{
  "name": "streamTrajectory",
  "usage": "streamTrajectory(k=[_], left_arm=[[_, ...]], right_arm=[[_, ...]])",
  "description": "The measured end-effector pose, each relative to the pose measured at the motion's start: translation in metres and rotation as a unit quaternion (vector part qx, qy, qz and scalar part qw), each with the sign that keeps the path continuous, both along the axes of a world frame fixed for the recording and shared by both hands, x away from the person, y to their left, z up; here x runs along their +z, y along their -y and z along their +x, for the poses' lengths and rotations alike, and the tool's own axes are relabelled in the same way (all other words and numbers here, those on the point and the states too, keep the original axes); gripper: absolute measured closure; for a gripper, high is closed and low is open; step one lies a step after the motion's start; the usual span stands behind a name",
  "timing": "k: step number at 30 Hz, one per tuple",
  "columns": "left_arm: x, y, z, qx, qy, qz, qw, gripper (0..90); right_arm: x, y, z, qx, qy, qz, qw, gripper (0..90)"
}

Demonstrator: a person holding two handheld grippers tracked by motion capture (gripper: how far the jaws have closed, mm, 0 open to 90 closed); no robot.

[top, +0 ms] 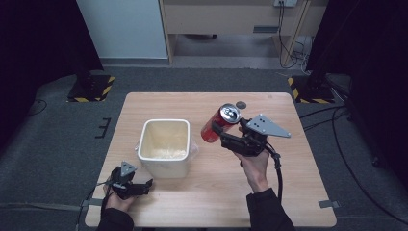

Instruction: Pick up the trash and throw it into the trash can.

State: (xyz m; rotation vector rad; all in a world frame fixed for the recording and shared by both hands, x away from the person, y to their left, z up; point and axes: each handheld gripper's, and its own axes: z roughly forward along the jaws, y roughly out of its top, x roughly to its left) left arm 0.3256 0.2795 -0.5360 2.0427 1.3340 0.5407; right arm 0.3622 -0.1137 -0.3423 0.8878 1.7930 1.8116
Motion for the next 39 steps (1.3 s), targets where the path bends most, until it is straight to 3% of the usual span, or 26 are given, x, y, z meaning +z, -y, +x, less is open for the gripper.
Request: streamTrajectory(k=[12, 23, 39], left_arm=[[0.000, 0.000, 0.000, 0.000, 0.000, 0.000, 1.0000, 0.0], [0.000, 0.000, 0.000, -0.002, 0.000, 0.000, 1.0000, 0.0], [0.000, 0.000, 0.001, -0.003, 0.000, 0.000, 1.0000, 0.0]], right_arm=[[-0.001, -0.035, 0.010, 0.018, -0.003, -0.010, 0.9998, 33.7], [-0.010, -0.065, 0.022, 0.025, -0.011, -0.027, 0.9993, 33.7], [-0.028, -0.098, 0.027, 0.043, -0.023, -0.035, 0.9982, 33.7]])
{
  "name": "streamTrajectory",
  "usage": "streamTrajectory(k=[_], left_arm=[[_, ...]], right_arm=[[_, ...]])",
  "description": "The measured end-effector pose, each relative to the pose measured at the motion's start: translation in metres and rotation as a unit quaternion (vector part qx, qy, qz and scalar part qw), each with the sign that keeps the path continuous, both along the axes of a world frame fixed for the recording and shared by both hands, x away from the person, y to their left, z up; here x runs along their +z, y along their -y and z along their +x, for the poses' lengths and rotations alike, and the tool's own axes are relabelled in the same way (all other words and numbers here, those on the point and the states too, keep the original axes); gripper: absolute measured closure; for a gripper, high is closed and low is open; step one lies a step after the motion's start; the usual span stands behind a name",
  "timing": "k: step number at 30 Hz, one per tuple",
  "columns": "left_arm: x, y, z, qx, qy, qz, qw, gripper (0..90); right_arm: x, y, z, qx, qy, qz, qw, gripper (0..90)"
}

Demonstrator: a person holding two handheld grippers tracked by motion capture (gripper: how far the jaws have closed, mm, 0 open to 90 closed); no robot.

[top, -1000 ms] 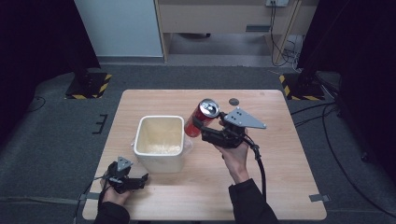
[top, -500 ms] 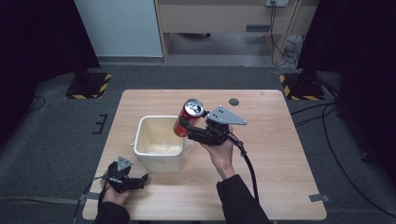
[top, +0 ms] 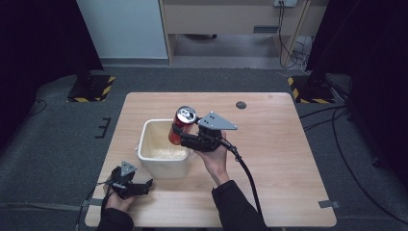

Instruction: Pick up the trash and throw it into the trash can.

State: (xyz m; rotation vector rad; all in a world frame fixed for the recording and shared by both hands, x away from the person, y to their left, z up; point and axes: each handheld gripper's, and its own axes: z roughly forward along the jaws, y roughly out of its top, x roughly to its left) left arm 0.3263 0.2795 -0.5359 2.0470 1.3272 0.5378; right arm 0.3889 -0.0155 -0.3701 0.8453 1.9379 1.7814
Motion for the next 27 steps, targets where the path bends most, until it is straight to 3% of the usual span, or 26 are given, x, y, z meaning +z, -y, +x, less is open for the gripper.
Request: streamTrajectory(k=[12, 24, 27], left_arm=[[0.000, 0.000, 0.000, 0.000, 0.000, 0.000, 1.0000, 0.0], [0.000, 0.000, 0.000, -0.001, 0.000, 0.000, 1.0000, 0.0], [0.000, 0.000, 0.000, -0.001, 0.000, 0.000, 1.0000, 0.0]], right_arm=[[-0.021, -0.013, 0.006, 0.005, -0.022, -0.021, 0.9995, 33.7], [-0.049, -0.023, 0.012, 0.006, -0.049, -0.063, 0.9968, 33.4], [-0.052, -0.024, 0.013, 0.006, -0.055, -0.063, 0.9965, 33.4]])
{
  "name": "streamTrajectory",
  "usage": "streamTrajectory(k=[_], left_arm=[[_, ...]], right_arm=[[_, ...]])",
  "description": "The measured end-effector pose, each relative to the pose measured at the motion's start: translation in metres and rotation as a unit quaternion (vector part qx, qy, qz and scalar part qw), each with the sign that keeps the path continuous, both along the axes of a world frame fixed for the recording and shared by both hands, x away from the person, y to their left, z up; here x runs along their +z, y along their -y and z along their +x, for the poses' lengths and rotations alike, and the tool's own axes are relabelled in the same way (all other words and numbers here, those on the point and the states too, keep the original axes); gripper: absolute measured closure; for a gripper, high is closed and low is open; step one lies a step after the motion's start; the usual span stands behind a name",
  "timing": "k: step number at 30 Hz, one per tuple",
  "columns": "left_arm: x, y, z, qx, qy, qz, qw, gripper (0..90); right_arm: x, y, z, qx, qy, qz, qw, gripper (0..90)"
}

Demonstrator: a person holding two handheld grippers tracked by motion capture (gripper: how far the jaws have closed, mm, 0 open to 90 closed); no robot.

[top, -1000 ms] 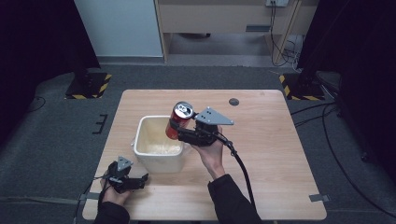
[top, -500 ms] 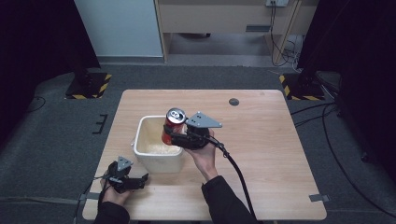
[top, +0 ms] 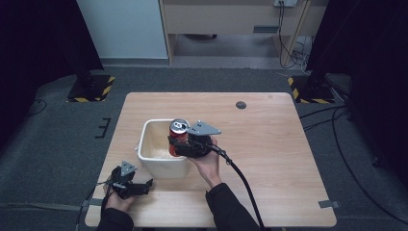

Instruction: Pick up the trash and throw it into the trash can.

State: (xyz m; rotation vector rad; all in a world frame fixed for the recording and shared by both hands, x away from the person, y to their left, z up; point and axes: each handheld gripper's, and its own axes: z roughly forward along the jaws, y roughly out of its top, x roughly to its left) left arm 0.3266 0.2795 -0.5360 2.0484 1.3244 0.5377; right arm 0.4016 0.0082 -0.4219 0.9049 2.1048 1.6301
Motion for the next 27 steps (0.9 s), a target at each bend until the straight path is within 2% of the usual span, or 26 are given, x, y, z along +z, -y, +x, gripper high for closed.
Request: streamTrajectory(k=[7, 11, 19, 27], left_arm=[[0.000, 0.000, 0.000, 0.000, 0.000, 0.000, 1.0000, 0.0], [0.000, 0.000, 0.000, 0.000, 0.000, 0.000, 1.0000, 0.0], [0.000, 0.000, 0.000, 0.000, 0.000, 0.000, 1.0000, 0.0], [0.000, 0.000, 0.000, -0.001, 0.000, 0.000, 1.0000, 0.0]], right_arm=[[-0.008, -0.004, 0.000, 0.009, -0.009, -0.020, 0.9997, 31.6], [-0.009, -0.005, 0.000, 0.011, -0.011, -0.024, 0.9996, 30.8], [-0.009, -0.005, -0.001, 0.013, -0.014, -0.020, 0.9996, 28.1], [0.001, 0.003, -0.002, 0.010, -0.003, -0.010, 0.9999, 25.4]])
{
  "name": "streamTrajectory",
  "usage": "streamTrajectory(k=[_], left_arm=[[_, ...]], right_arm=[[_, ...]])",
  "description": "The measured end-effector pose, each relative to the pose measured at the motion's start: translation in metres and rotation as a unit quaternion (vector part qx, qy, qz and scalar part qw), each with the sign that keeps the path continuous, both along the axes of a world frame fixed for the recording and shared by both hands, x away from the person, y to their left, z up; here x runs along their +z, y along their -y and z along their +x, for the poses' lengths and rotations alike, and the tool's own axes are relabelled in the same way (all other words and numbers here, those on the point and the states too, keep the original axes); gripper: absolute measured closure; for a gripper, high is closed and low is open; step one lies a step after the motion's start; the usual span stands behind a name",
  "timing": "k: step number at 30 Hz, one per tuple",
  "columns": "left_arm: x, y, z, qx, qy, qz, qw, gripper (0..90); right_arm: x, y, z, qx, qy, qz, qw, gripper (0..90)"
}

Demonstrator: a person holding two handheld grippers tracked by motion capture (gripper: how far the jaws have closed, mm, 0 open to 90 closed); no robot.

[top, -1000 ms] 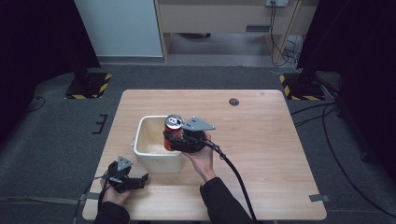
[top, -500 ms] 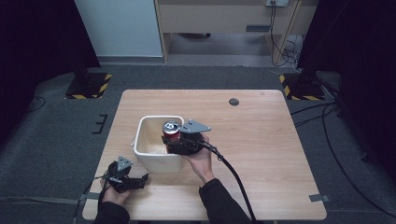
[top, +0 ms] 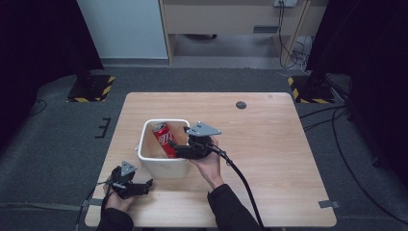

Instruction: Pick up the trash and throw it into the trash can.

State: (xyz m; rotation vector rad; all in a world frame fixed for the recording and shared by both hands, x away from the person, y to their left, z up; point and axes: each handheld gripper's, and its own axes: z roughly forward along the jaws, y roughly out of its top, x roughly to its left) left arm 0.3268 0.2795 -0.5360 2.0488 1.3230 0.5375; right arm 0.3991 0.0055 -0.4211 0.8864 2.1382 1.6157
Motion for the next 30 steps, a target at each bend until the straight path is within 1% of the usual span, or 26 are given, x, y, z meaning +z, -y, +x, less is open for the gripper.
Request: streamTrajectory(k=[1, 2, 3, 7, 8, 9, 12, 13, 15, 16, 17, 18, 19, 20, 23, 25, 26, 27, 29, 30], left_arm=[[0.000, 0.000, 0.000, 0.000, 0.000, 0.000, 1.0000, 0.0], [0.000, 0.000, 0.000, 0.000, 0.000, 0.000, 1.0000, 0.0], [0.000, 0.000, 0.000, 0.000, 0.000, 0.000, 1.0000, 0.0], [0.000, 0.000, 0.000, 0.000, 0.000, 0.000, 1.0000, 0.0], [0.000, 0.000, 0.000, 0.000, 0.000, 0.000, 1.0000, 0.0], [0.000, 0.000, 0.000, 0.000, 0.000, 0.000, 1.0000, 0.0], [0.000, 0.000, 0.000, 0.000, 0.000, 0.000, 1.0000, 0.0], [0.000, 0.000, 0.000, 0.000, 0.000, 0.000, 1.0000, 0.0], [0.000, 0.000, 0.000, 0.000, 0.000, 0.000, 1.0000, 0.0], [0.000, 0.000, 0.000, 0.000, 0.000, 0.000, 1.0000, 0.0], [0.000, 0.000, 0.000, 0.000, 0.000, 0.000, 1.0000, 0.0], [0.000, 0.000, 0.000, 0.000, 0.000, 0.000, 1.0000, 0.0], [0.000, 0.000, 0.000, 0.000, 0.000, 0.000, 1.0000, 0.0], [0.000, 0.000, 0.000, 0.000, 0.000, 0.000, 1.0000, 0.0], [0.000, 0.000, 0.000, 0.000, 0.000, 0.000, 1.0000, 0.0], [0.000, 0.000, 0.000, 0.000, 0.000, 0.000, 1.0000, 0.0], [0.000, 0.000, 0.000, 0.000, 0.000, 0.000, 1.0000, 0.0], [0.000, 0.000, 0.000, 0.000, 0.000, 0.000, 1.0000, 0.0], [0.000, 0.000, 0.000, 0.000, 0.000, 0.000, 1.0000, 0.0], [0.000, 0.000, 0.000, 0.000, 0.000, 0.000, 1.0000, 0.0]], right_arm=[[0.006, 0.006, -0.001, -0.003, 0.006, 0.008, 0.9999, 24.0], [0.006, 0.006, -0.001, -0.003, 0.006, 0.008, 0.9999, 24.0], [0.011, 0.012, -0.002, -0.007, 0.012, 0.013, 0.9998, 22.6], [0.021, 0.028, -0.004, -0.013, 0.022, 0.018, 0.9995, 20.6], [0.021, 0.028, -0.004, -0.013, 0.022, 0.018, 0.9995, 20.6], [0.023, 0.036, -0.005, -0.016, 0.024, 0.018, 0.9994, 19.3], [0.025, 0.043, -0.006, -0.020, 0.024, 0.014, 0.9994, 18.3], [0.026, 0.050, -0.007, -0.022, 0.025, 0.009, 0.9994, 17.4], [0.026, 0.057, -0.009, -0.024, 0.026, 0.002, 0.9994, 16.5], [0.026, 0.057, -0.009, -0.024, 0.026, 0.002, 0.9994, 16.5], [0.025, 0.063, -0.011, -0.028, 0.025, 0.000, 0.9993, 15.7], [0.025, 0.063, -0.011, -0.028, 0.025, 0.000, 0.9993, 15.7], [0.023, 0.069, -0.012, -0.033, 0.024, 0.000, 0.9992, 15.4], [0.023, 0.069, -0.012, -0.033, 0.024, 0.000, 0.9992, 15.4], [0.018, 0.079, -0.015, -0.043, 0.021, -0.011, 0.9988, 13.7], [0.015, 0.085, -0.016, -0.047, 0.014, -0.018, 0.9986, 12.8], [0.015, 0.085, -0.016, -0.047, 0.014, -0.018, 0.9986, 12.8], [0.013, 0.092, -0.018, -0.052, 0.010, -0.023, 0.9983, 12.7], [0.012, 0.094, -0.018, -0.054, 0.009, -0.024, 0.9982, 12.6], [0.008, 0.104, -0.021, -0.060, 0.002, -0.033, 0.9976, 10.7]])
